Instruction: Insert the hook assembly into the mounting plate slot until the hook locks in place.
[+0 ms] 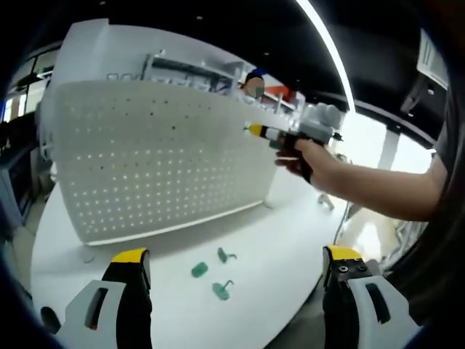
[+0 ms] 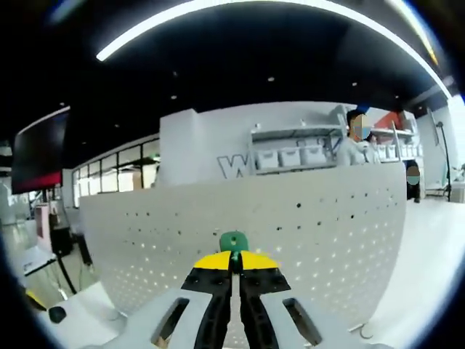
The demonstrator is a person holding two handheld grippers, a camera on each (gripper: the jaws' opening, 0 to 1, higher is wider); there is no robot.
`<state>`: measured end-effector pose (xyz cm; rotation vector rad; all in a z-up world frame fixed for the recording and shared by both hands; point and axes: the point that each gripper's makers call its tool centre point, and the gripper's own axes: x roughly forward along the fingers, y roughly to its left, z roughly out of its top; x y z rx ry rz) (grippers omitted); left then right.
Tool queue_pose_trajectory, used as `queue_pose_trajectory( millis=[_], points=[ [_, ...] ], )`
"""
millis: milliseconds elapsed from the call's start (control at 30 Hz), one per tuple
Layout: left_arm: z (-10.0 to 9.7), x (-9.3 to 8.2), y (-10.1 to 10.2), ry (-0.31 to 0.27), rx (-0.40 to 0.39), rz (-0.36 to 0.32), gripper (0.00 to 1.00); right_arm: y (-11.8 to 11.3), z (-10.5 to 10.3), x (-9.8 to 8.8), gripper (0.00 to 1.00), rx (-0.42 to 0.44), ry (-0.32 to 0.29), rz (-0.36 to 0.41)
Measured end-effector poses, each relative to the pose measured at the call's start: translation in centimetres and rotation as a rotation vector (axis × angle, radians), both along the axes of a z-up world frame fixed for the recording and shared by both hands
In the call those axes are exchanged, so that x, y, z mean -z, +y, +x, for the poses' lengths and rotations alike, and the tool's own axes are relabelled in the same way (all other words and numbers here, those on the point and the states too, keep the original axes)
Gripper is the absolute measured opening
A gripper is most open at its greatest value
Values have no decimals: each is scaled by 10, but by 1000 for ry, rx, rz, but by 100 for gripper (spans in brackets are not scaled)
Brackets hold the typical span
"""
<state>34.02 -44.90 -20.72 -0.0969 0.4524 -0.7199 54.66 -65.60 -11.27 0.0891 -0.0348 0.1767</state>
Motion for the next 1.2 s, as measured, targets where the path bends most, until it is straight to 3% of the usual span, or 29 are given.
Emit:
queue_pose_trajectory(
  millis=[500,633,1200],
  points=[
    [5,2,-7,11,4,-12,100,-22,25,-16,0,51,-42,-12],
    [7,3,-7,18,3,-10,100,-22,31,-17,0,49,-36,14],
    [10,7,-3,33,-10,-11,100,-14,44,-22,0,59,-75,-27]
  ],
)
